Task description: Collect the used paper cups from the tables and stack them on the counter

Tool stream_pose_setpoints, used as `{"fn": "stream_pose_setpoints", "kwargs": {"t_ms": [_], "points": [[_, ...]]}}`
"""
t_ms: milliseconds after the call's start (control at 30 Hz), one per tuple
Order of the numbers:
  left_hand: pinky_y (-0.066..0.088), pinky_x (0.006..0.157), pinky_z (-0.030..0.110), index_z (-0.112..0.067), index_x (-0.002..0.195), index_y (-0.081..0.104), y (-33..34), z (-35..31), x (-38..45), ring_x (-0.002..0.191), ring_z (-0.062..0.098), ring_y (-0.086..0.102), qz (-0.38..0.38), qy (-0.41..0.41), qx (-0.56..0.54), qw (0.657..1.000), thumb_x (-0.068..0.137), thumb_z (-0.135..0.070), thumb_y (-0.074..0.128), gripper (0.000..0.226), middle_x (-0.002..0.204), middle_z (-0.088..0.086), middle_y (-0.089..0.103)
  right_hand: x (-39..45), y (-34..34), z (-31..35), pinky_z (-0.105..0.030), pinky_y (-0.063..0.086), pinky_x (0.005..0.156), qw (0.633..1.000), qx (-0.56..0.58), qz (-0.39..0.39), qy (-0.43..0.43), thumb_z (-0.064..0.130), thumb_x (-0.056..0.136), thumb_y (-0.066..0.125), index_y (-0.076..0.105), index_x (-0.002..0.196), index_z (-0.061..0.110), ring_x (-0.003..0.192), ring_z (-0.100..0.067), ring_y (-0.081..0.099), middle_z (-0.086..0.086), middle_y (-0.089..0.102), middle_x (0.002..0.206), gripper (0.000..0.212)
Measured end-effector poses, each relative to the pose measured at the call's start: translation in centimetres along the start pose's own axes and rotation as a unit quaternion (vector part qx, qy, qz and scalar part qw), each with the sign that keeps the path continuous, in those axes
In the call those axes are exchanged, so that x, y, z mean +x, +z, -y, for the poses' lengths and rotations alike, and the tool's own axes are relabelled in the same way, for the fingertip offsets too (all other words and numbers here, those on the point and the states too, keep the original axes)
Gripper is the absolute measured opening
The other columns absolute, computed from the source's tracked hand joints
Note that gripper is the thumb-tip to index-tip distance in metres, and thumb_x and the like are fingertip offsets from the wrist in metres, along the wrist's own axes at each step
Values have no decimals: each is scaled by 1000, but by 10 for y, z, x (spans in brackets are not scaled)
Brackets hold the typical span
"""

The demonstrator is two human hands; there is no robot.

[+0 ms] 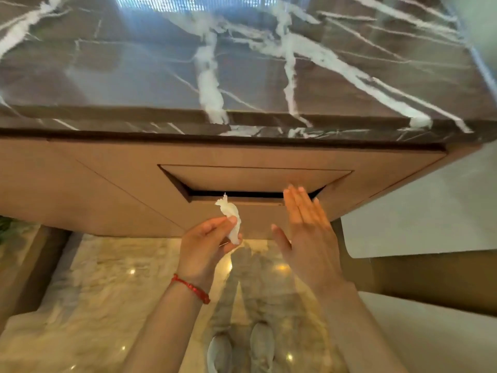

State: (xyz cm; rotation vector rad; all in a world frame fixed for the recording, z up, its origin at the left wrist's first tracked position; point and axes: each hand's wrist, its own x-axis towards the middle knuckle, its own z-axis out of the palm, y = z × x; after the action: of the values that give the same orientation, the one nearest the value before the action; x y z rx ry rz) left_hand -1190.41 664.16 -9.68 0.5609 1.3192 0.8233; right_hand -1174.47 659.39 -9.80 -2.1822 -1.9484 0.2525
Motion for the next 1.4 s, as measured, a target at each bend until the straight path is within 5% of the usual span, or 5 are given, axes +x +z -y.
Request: {"fn": "stream_pose_setpoints", "kwargs": {"t_ms": [567, 733, 967, 1233, 1400], "points": [[51, 49, 16, -4, 80, 63, 31, 22, 65, 56, 9, 65, 13, -51, -64, 997, 86, -13, 61, 11, 58, 3, 65, 32, 27, -16, -47, 30, 108, 985, -11, -165, -52, 20, 85, 57, 46, 133, -3, 131, -33, 44, -18, 50, 137, 55], [52, 54, 25, -6, 54, 62, 42, 19, 81, 58, 21, 58, -9, -70, -86, 994, 74, -8, 68, 21, 57, 8, 58, 34, 26, -16, -48, 29, 108, 987, 3, -152, -47, 17, 81, 59, 45, 134, -3, 131, -33, 44, -18, 51, 137, 58], [54, 65, 21, -3, 91, 57, 56, 13, 86, 95, 22, 60, 3, -106, -148, 983, 92, -13, 52, 11, 98, 13, 62, 36, 21, -15, -42, 20, 113, 995, 33, -93, -31, 16, 85, 60, 36, 139, -2, 138, -30, 33, -18, 43, 143, 62], [56, 65, 20, -10, 95, 65, 41, 10, 48, 80, 15, 66, -8, -35, -36, 999, 88, -15, 58, 11, 90, 6, 68, 19, 20, -10, -42, 22, 115, 999, 4, -46, -19, 18, 89, 61, 29, 143, 2, 141, -27, 24, -13, 33, 150, 65], [50, 82, 23, -15, 88, 68, 26, 13, 13, 88, 9, 63, -33, 85, 72, 993, 85, -12, 62, 7, 92, 0, 68, -2, 14, -5, -33, 3, 117, 1000, 3, 11, -6, 29, 96, 48, 10, 147, 11, 143, -16, 1, -5, 12, 157, 67]]}}
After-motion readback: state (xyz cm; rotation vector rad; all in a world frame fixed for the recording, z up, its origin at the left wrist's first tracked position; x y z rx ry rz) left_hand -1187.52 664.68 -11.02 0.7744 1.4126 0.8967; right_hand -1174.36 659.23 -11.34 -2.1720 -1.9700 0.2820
